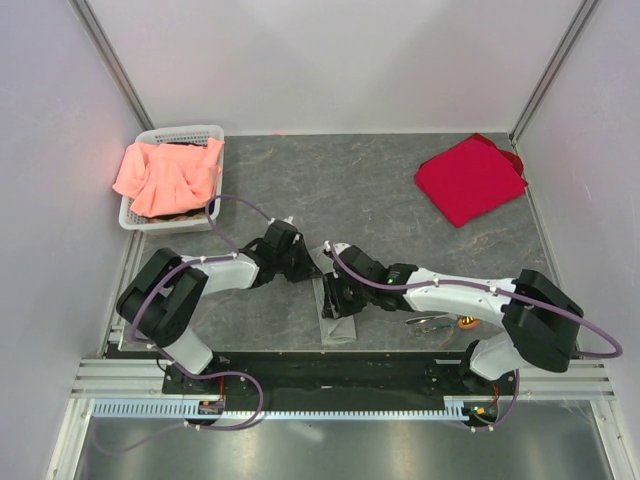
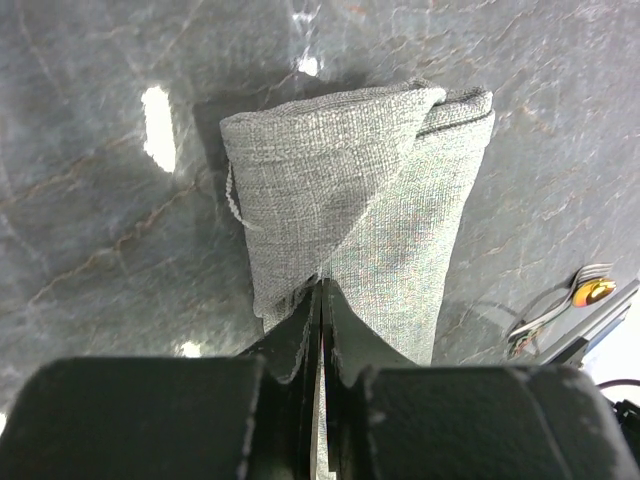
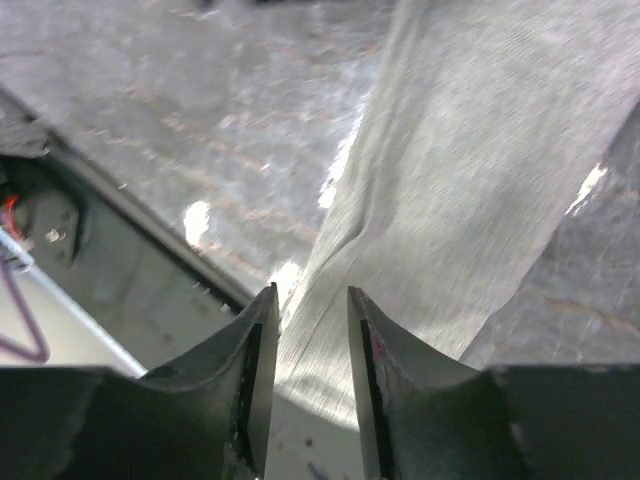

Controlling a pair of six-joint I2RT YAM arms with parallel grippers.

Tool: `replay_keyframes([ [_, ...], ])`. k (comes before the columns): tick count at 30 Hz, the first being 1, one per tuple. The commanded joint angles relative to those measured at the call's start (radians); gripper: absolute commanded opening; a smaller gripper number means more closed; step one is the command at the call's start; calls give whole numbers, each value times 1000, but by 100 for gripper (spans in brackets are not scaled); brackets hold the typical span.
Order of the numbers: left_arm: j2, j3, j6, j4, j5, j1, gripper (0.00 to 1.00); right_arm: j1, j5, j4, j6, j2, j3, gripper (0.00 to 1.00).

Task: Fold the napkin into a case and place the utensils inside
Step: Fold the 2/3-rectangle-folded napkin at the center of the board.

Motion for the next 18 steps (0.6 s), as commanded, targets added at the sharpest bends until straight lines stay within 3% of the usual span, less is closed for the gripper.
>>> replay_keyframes([
  [1, 53, 12, 59, -11, -49, 9, 6, 10, -51, 9, -4, -33, -69, 36],
  [3, 67, 21, 56, -10, -51, 9, 6, 18, -72, 73, 20, -10, -115, 24],
  [7, 87, 46, 53, -11, -57, 18, 6, 24, -65, 174, 28, 71, -178, 15],
  [11, 93, 70, 64, -31, -49, 33, 6, 21, 3, 110, -23, 110, -146, 15],
  [15, 21, 88, 96, -42, 27, 39, 6, 21, 46, 11, -69, 38, -69, 20],
  [18, -49, 105, 90, -68, 92, 41, 13, 19, 77, -86, -99, -9, 1, 24],
])
